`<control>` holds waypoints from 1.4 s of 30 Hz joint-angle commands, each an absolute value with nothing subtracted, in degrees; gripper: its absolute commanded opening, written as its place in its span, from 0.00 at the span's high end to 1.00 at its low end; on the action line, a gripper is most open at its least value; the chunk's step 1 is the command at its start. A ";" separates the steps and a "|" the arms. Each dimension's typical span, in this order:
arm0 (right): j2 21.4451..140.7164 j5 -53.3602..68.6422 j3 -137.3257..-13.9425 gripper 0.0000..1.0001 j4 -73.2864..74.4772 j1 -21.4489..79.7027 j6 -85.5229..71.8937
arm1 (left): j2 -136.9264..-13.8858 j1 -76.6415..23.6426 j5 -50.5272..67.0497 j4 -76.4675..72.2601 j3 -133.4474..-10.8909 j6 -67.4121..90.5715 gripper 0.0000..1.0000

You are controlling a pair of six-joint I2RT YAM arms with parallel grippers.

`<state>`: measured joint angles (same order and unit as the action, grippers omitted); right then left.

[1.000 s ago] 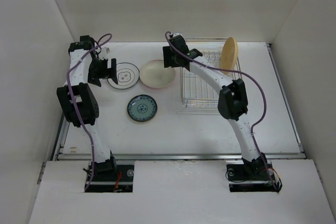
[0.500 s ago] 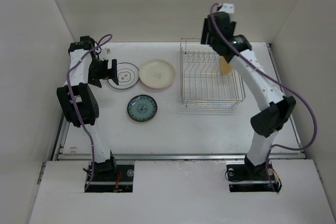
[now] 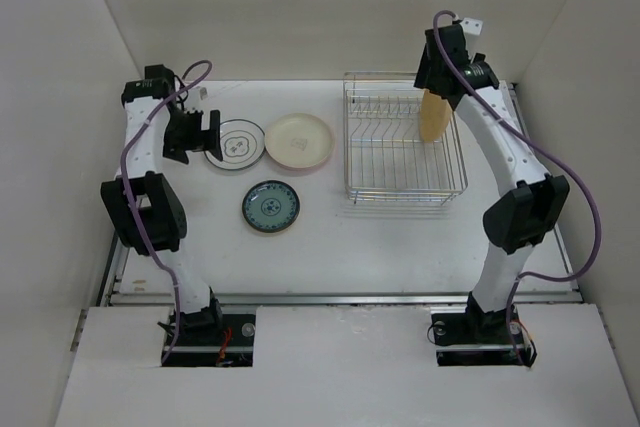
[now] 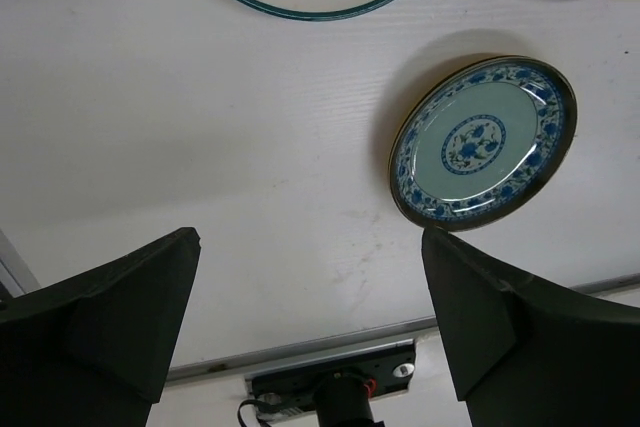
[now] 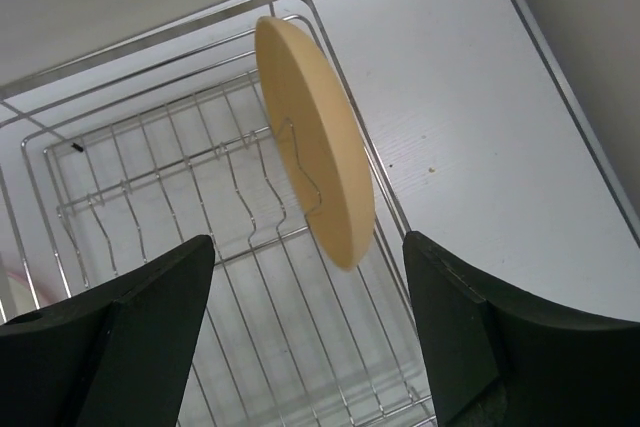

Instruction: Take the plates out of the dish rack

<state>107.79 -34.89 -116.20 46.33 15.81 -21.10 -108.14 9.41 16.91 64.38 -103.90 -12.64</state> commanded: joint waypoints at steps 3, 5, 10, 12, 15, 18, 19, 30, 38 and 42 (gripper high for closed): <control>101.88 -34.89 -118.39 0.16 47.37 15.91 -21.36 | -101.95 9.40 18.63 64.78 -105.47 -13.72 0.07; 100.47 -31.58 -117.16 0.16 47.37 15.91 -21.36 | -101.95 9.40 20.91 65.38 -107.83 -13.71 0.07; 91.62 -26.90 -110.32 0.16 49.06 15.91 -23.64 | -99.59 7.21 20.92 66.09 -111.18 -10.72 0.07; 88.00 -26.37 -107.07 0.15 48.43 15.91 -23.64 | -97.66 6.16 20.92 66.09 -111.18 -9.50 0.07; 82.98 -24.70 -103.89 0.12 47.12 15.91 -23.12 | -96.77 5.27 21.45 66.09 -110.49 -8.79 0.07; 80.34 -23.38 -101.17 0.12 46.49 15.91 -22.59 | -95.36 4.66 21.45 66.09 -108.90 -7.47 0.06; 80.33 -24.77 -100.47 0.12 46.49 15.91 -21.98 | -94.84 4.66 21.45 66.09 -108.29 -7.47 0.06; 87.88 -34.11 -103.60 0.07 45.97 13.10 -20.74 | -89.83 4.66 11.70 64.95 -104.33 -10.28 0.06; 105.01 -31.82 -113.11 0.07 45.19 11.08 -20.74 | -88.59 4.66 3.52 62.84 -100.64 -14.59 0.04; 111.96 -27.87 -116.44 0.12 42.37 9.84 -20.74 | -88.59 4.66 1.06 61.00 -98.53 -15.21 0.04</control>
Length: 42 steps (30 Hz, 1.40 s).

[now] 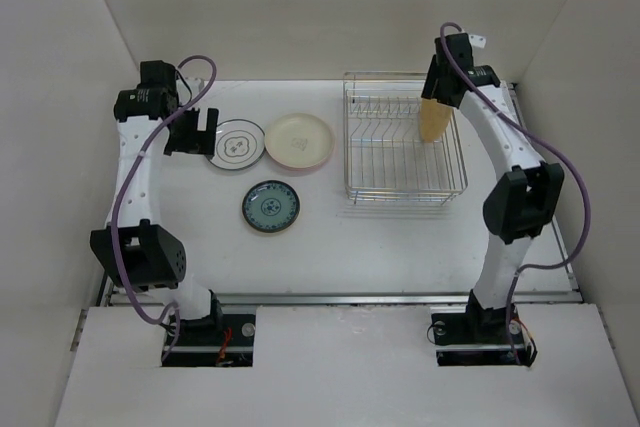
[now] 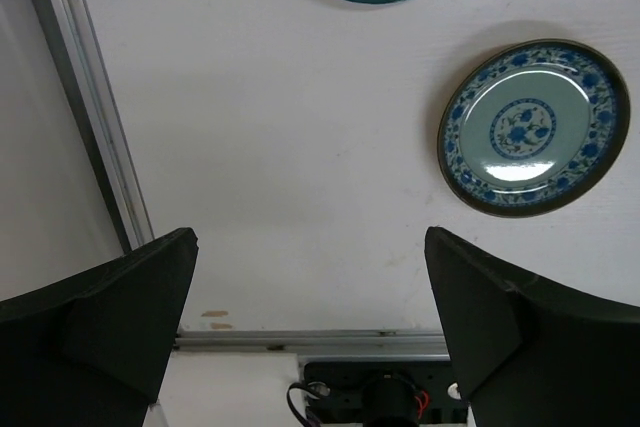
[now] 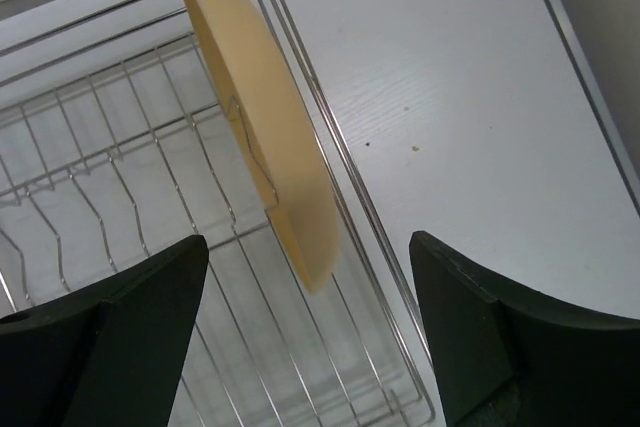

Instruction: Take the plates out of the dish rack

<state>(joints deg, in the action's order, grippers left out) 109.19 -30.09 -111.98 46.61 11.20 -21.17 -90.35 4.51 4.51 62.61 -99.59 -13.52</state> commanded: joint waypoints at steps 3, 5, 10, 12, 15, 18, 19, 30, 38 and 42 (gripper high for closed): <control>117.84 -29.00 -120.58 0.22 42.36 9.84 -20.21 | -89.20 4.66 1.05 61.00 -98.00 -15.21 0.04; 119.35 -30.23 -120.59 0.37 40.53 9.84 -20.21 | -89.21 4.66 0.18 61.00 -98.00 -15.21 0.04; 119.97 -34.00 -118.31 0.78 38.59 9.84 -19.69 | -92.02 4.66 0.35 62.40 -100.63 -15.21 0.04; 118.92 -36.55 -117.25 0.90 38.58 9.84 -18.98 | -92.72 4.66 0.88 63.01 -101.86 -14.59 0.04; 114.36 -39.09 -114.53 1.00 38.06 9.84 -17.67 | -92.72 4.66 3.50 63.02 -101.87 -14.59 0.04; 108.03 -42.61 -112.59 1.00 36.13 10.46 -14.25 | -92.20 4.66 5.79 63.54 -101.87 -14.59 0.04; 106.63 -44.98 -112.59 1.00 36.12 11.07 -13.46 | -92.20 4.66 6.32 63.54 -101.87 -14.59 0.04; 93.09 -49.59 -115.51 1.00 39.29 22.13 -9.48 | -91.14 0.81 19.76 65.64 -104.32 -16.26 0.01; 84.56 -9.27 -95.83 1.00 27.74 30.40 -18.01 | -93.86 -7.90 27.86 66.18 -108.46 -17.49 0.00; 85.07 2.98 -87.46 1.00 17.25 34.00 -19.25 | -96.94 -9.67 29.18 66.18 -110.21 -17.49 0.00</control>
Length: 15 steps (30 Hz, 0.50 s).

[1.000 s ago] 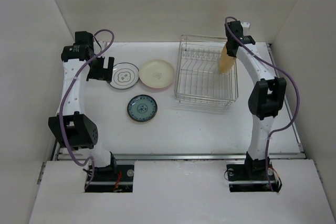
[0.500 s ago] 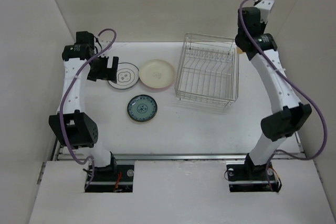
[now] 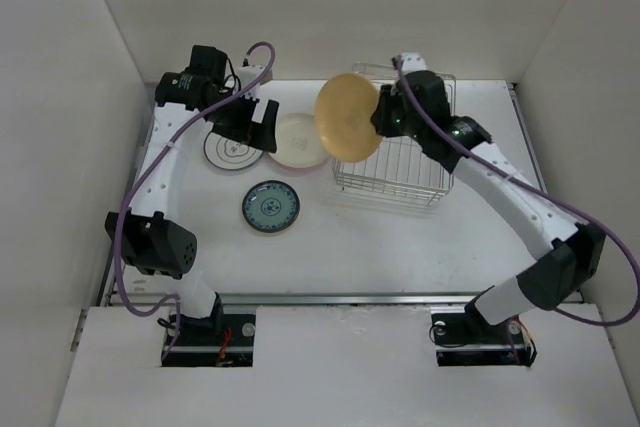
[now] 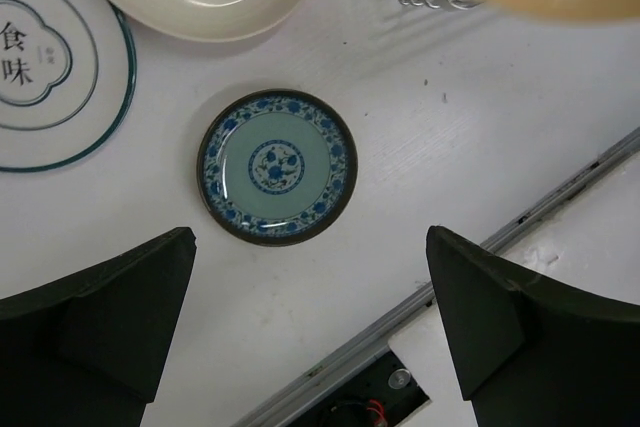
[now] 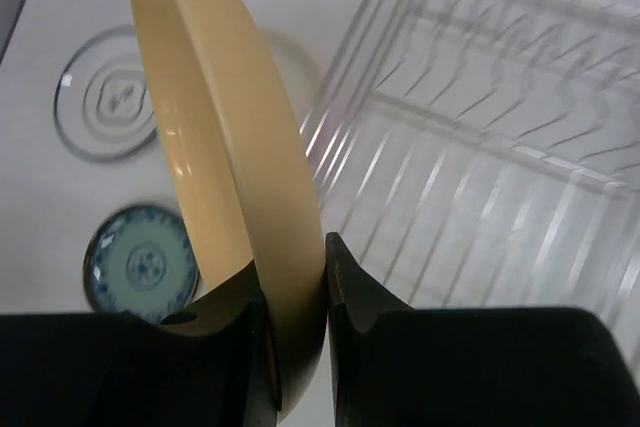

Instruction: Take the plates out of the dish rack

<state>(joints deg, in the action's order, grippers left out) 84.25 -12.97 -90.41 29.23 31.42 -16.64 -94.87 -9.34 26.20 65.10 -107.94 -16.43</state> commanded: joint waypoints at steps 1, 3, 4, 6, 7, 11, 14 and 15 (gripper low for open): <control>85.95 4.64 -87.45 1.00 16.53 35.58 -19.25 | -97.64 -10.19 30.48 66.18 -110.82 -17.49 0.00; 89.19 5.44 -87.45 1.00 15.13 36.91 -19.25 | -99.49 -10.20 31.03 66.18 -110.83 -17.49 0.00; 90.34 5.45 -87.45 1.00 14.60 37.44 -19.25 | -100.01 -10.20 31.63 66.18 -110.83 -17.49 0.00; 94.02 7.73 -89.02 1.00 14.06 38.06 -19.25 | -100.90 -10.20 31.64 66.18 -110.83 -17.49 0.00; 95.26 8.26 -89.90 1.00 14.06 38.06 -19.25 | -101.68 -10.20 31.12 66.18 -110.83 -18.01 0.00; 99.93 12.12 -93.07 1.00 12.49 38.58 -19.25 | -104.14 -10.20 28.76 65.66 -110.30 -20.03 0.00; 101.07 15.38 -92.47 1.00 10.29 38.58 -19.25 | -107.04 -10.20 24.98 65.04 -110.30 -20.04 0.03; 101.07 15.38 -91.94 1.00 10.28 38.58 -19.25 | -107.66 -10.20 24.96 65.04 -111.17 -20.04 0.05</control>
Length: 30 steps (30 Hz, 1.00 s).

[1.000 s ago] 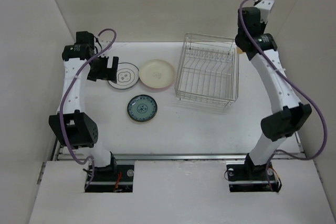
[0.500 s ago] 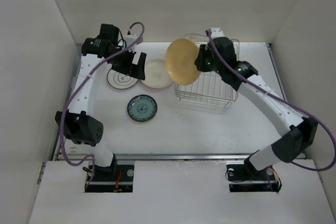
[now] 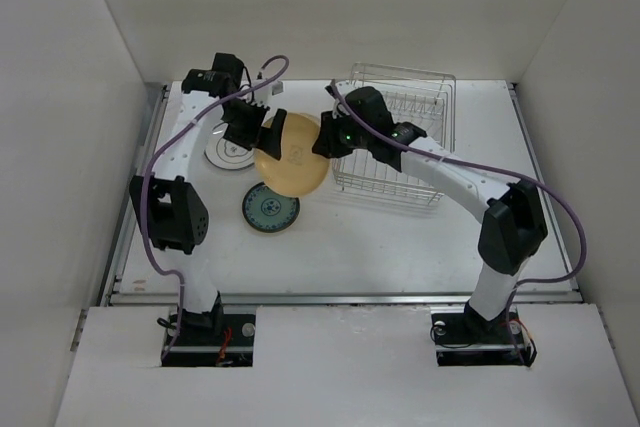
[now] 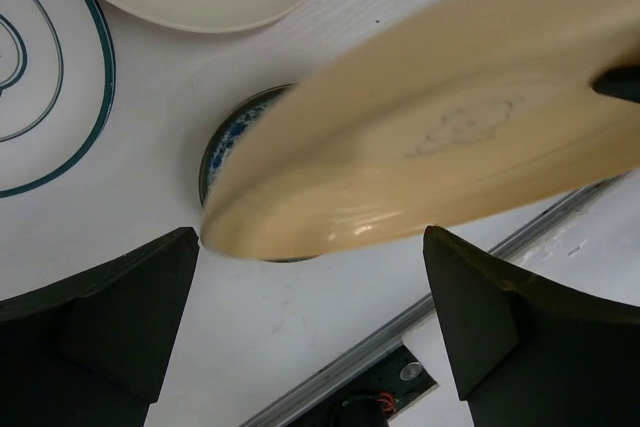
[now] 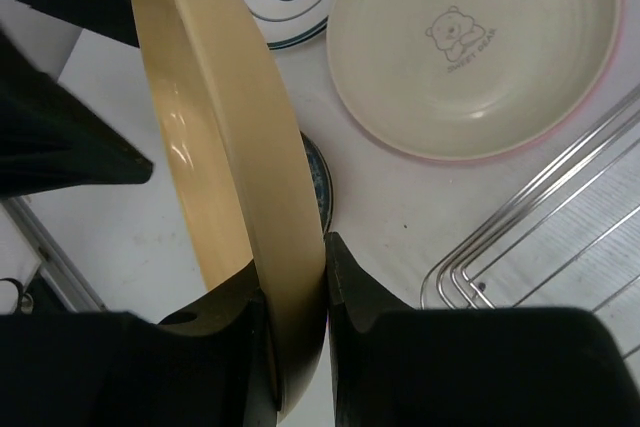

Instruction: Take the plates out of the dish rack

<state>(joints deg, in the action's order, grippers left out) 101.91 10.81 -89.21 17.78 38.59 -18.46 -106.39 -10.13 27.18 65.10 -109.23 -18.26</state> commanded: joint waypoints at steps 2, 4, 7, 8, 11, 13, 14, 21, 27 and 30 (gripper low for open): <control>101.07 15.38 -90.10 1.00 8.97 38.58 -18.02 | -108.37 -9.67 24.96 63.73 -111.97 -19.51 0.09; 100.55 15.99 -88.78 1.00 8.09 38.58 -18.02 | -109.07 -9.67 24.96 63.11 -112.58 -18.90 0.19; 100.55 17.31 -87.45 1.00 6.07 38.58 -17.40 | -111.53 -9.67 27.76 64.07 -115.56 -18.90 0.40; 100.55 17.31 -87.45 1.00 6.06 38.58 -17.40 | -113.10 -9.67 28.47 65.55 -116.53 -18.90 0.59; 102.56 16.71 -89.99 1.00 6.93 37.97 -17.40 | -115.04 -9.67 29.62 67.41 -119.52 -18.90 0.91; 105.02 16.08 -91.75 1.00 9.04 37.44 -17.40 | -115.75 -9.67 28.75 67.41 -120.14 -17.76 1.00; 105.73 14.08 -92.63 0.97 9.66 36.92 -17.40 | -115.75 -9.67 28.04 67.41 -120.67 -17.75 1.00; 106.97 3.45 -97.82 0.40 13.71 35.16 -21.88 | -118.21 -6.16 23.47 59.42 -123.73 -7.50 1.00; 102.58 -3.86 -96.68 0.36 16.51 34.01 -23.20 | -125.50 -3.43 24.09 57.57 -130.07 -1.85 1.00; 100.91 -5.97 -96.06 0.36 18.27 34.01 -23.20 | -128.40 -3.43 24.08 55.91 -130.69 0.43 1.00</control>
